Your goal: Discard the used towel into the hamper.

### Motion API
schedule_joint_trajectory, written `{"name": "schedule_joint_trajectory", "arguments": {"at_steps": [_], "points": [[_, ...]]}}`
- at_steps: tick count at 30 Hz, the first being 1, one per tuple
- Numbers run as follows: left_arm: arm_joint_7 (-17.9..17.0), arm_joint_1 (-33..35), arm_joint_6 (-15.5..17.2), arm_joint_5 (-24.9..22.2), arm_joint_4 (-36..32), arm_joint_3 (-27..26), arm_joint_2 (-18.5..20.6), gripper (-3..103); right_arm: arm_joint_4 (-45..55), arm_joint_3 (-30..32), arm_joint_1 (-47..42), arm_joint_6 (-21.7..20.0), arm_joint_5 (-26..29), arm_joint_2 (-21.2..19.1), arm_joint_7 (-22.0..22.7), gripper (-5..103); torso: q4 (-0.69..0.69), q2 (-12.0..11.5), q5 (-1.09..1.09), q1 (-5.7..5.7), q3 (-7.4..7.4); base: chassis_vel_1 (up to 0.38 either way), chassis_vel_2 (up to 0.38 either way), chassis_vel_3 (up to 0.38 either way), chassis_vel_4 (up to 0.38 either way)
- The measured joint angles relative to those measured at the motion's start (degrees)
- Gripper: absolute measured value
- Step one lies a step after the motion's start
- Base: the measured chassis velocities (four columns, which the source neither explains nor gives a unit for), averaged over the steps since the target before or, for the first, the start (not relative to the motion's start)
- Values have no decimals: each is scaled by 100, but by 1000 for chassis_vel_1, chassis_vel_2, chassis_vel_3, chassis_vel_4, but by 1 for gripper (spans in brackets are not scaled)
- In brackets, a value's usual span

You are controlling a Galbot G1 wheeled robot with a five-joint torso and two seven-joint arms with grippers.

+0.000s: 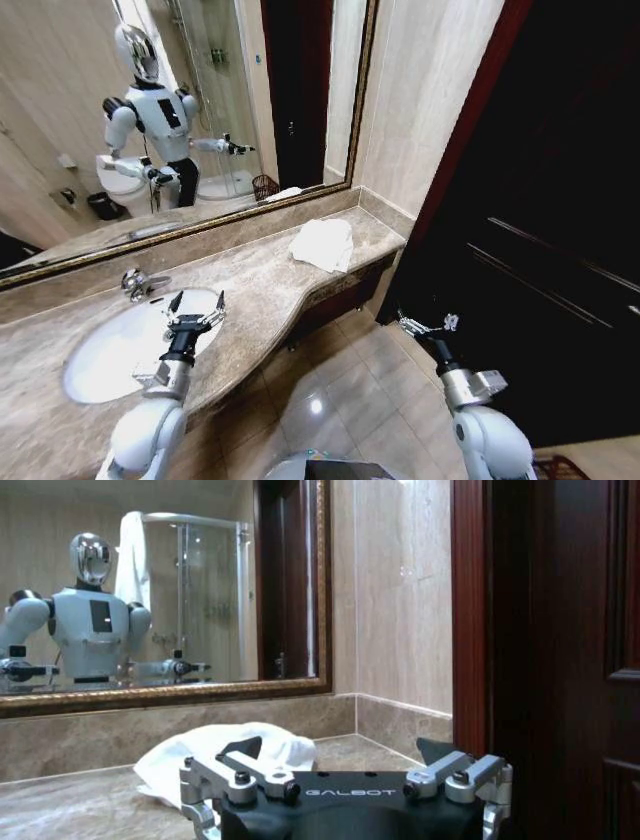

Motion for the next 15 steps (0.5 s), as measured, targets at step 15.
{"name": "schedule_joint_trajectory", "arguments": {"at_steps": [15], "points": [[76,-62,-13,42,99,0,-5,100,39,-26,14,-12,-6,0,-13,100,0,0,0,0,0,-91,100,91,-96]]}}
